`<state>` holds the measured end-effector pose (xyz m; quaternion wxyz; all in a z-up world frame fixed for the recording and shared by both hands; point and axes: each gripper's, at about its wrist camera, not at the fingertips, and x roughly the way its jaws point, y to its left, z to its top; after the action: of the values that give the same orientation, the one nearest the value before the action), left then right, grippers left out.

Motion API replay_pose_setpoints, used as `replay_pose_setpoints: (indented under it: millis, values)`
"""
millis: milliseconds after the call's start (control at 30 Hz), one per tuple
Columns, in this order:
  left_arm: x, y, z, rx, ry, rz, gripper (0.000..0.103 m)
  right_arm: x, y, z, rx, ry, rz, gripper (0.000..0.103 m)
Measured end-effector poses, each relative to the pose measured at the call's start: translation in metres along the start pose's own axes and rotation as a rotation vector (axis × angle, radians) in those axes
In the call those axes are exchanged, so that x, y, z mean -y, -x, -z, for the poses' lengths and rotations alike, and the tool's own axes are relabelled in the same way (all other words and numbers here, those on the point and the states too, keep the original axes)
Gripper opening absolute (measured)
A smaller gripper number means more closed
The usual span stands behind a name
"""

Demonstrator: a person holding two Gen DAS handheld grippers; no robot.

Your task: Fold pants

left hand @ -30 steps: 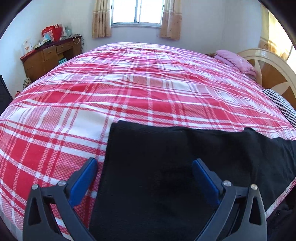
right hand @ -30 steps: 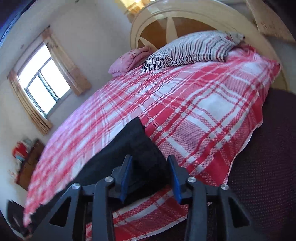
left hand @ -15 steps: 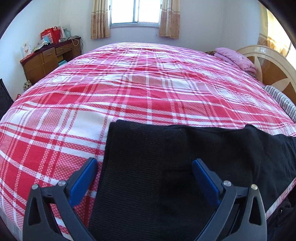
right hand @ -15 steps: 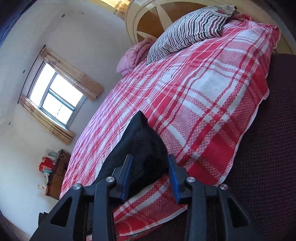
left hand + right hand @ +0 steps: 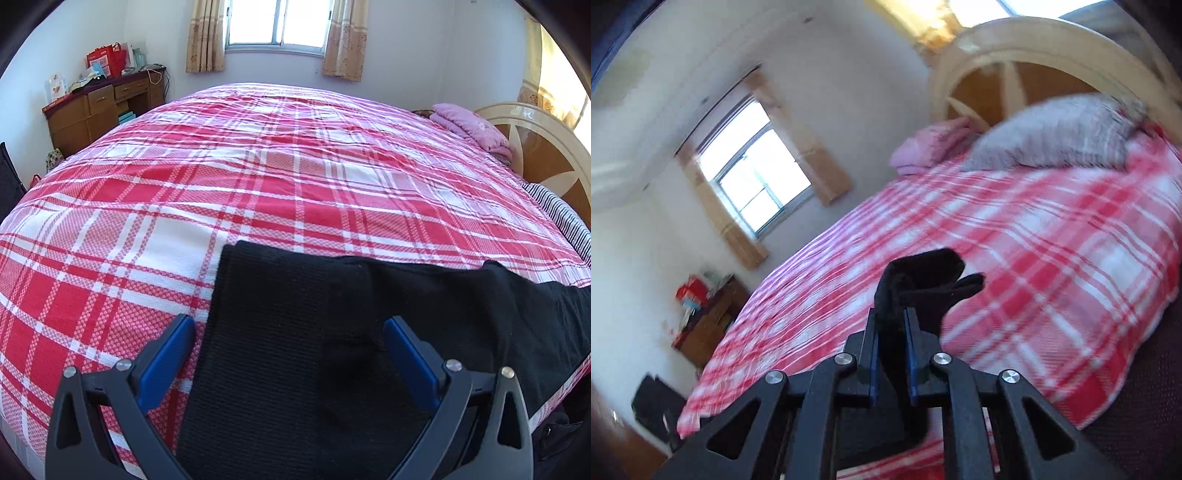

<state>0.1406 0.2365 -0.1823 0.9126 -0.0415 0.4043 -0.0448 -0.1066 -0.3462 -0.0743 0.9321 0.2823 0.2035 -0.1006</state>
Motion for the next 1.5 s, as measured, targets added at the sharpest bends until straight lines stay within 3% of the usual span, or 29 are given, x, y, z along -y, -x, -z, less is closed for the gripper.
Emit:
replay_pose_setpoints:
  millis: [167, 467, 700, 1100, 1500]
  values:
    - [-0.002, 0.007, -0.003, 0.01, 0.033, -0.002, 0.103, -0.056, -0.025, 0.003, -0.06, 0.112, -0.08, 0.012]
    - [0.008, 0.034, -0.017, 0.111, 0.014, -0.016, 0.103, -0.128, -0.072, 0.043, -0.188, 0.238, -0.193, 0.012]
    - [0.021, 0.03, -0.015, 0.097, -0.013, 0.01, 0.103, -0.172, -0.1, 0.075, -0.267, 0.312, -0.263, 0.012]
    - [-0.002, 0.022, -0.011, 0.066, 0.056, 0.002, 0.103, -0.243, -0.138, 0.137, -0.384, 0.485, -0.33, 0.012]
    - [0.007, 0.01, -0.003, 0.018, 0.024, 0.02, 0.103, -0.275, -0.162, 0.202, -0.555, 0.642, -0.34, 0.012]
